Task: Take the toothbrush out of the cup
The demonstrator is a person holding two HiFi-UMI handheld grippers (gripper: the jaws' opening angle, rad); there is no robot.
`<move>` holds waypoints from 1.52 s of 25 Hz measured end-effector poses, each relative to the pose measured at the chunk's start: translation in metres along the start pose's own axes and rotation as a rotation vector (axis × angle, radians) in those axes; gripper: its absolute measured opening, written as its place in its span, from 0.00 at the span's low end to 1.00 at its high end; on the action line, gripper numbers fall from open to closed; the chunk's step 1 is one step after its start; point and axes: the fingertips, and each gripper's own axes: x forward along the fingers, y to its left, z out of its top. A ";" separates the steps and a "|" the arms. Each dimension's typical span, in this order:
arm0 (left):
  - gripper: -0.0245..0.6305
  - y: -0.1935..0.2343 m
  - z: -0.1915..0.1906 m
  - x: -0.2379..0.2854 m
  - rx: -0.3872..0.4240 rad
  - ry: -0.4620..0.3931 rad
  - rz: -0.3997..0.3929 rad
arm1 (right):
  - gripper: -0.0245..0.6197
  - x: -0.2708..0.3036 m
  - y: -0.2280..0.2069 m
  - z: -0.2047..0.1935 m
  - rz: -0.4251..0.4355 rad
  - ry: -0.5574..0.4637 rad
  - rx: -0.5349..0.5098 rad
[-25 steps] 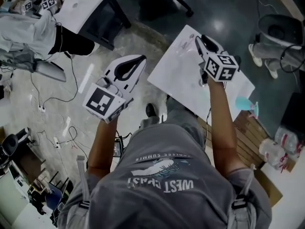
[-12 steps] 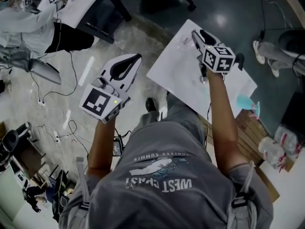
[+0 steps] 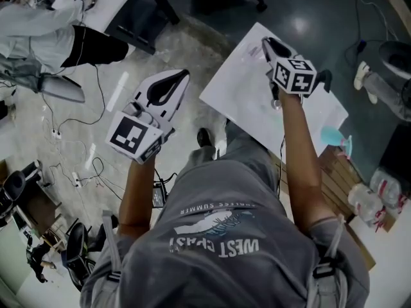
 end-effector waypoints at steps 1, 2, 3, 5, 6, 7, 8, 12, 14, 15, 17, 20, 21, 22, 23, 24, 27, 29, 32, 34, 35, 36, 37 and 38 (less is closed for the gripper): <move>0.04 0.000 -0.001 0.000 0.000 -0.003 0.000 | 0.15 -0.001 0.000 0.000 -0.004 -0.003 -0.002; 0.04 -0.001 -0.001 0.000 0.003 -0.012 -0.006 | 0.15 -0.003 0.001 0.000 -0.006 -0.006 -0.003; 0.04 -0.004 0.000 -0.001 0.009 -0.022 -0.014 | 0.15 -0.006 0.001 0.000 -0.007 -0.010 -0.001; 0.04 -0.007 0.001 -0.002 0.015 -0.030 -0.023 | 0.15 -0.011 0.001 0.001 -0.009 -0.023 0.002; 0.04 -0.008 0.002 -0.002 0.017 -0.036 -0.027 | 0.14 -0.014 0.002 0.003 -0.011 -0.031 0.000; 0.04 -0.009 0.003 -0.003 0.020 -0.043 -0.033 | 0.14 -0.016 0.003 0.005 -0.013 -0.039 -0.002; 0.04 -0.009 0.005 -0.004 0.023 -0.048 -0.036 | 0.14 -0.019 0.004 0.008 -0.013 -0.044 -0.006; 0.04 -0.014 0.009 -0.012 0.032 -0.058 -0.039 | 0.14 -0.030 0.013 0.015 -0.012 -0.066 -0.018; 0.04 -0.014 0.007 -0.013 0.034 -0.059 -0.043 | 0.14 -0.033 0.014 0.019 -0.016 -0.079 -0.024; 0.04 -0.014 0.007 -0.013 0.035 -0.061 -0.045 | 0.14 -0.034 0.015 0.021 -0.019 -0.087 -0.027; 0.04 -0.015 0.007 -0.016 0.037 -0.066 -0.050 | 0.14 -0.039 0.017 0.026 -0.025 -0.104 -0.032; 0.04 -0.016 0.007 -0.021 0.038 -0.058 -0.046 | 0.14 -0.049 0.021 0.034 -0.032 -0.127 -0.040; 0.04 -0.016 0.007 -0.023 0.039 -0.051 -0.042 | 0.14 -0.052 0.022 0.037 -0.034 -0.135 -0.043; 0.04 -0.017 0.008 -0.024 0.042 -0.052 -0.043 | 0.14 -0.056 0.024 0.040 -0.037 -0.143 -0.047; 0.04 -0.019 0.009 -0.025 0.049 -0.061 -0.049 | 0.14 -0.060 0.025 0.044 -0.039 -0.152 -0.051; 0.04 -0.021 0.009 -0.026 0.055 -0.068 -0.055 | 0.14 -0.065 0.027 0.048 -0.041 -0.162 -0.055; 0.04 -0.026 0.013 -0.027 0.061 -0.090 -0.069 | 0.14 -0.076 0.029 0.055 -0.046 -0.185 -0.060; 0.04 -0.028 0.016 -0.031 0.060 -0.090 -0.070 | 0.14 -0.085 0.032 0.060 -0.051 -0.198 -0.063; 0.04 -0.030 0.017 -0.037 0.057 -0.080 -0.064 | 0.14 -0.096 0.036 0.067 -0.061 -0.217 -0.069; 0.04 -0.032 0.019 -0.038 0.064 -0.096 -0.075 | 0.14 -0.102 0.037 0.069 -0.069 -0.226 -0.072; 0.04 -0.032 0.020 -0.038 0.070 -0.107 -0.083 | 0.14 -0.105 0.038 0.070 -0.073 -0.230 -0.073; 0.04 -0.033 0.021 -0.038 0.073 -0.115 -0.089 | 0.14 -0.108 0.037 0.072 -0.078 -0.234 -0.074; 0.04 -0.034 0.022 -0.038 0.075 -0.119 -0.094 | 0.13 -0.112 0.038 0.072 -0.082 -0.238 -0.074; 0.04 -0.035 0.022 -0.039 0.075 -0.120 -0.097 | 0.13 -0.115 0.038 0.072 -0.085 -0.240 -0.073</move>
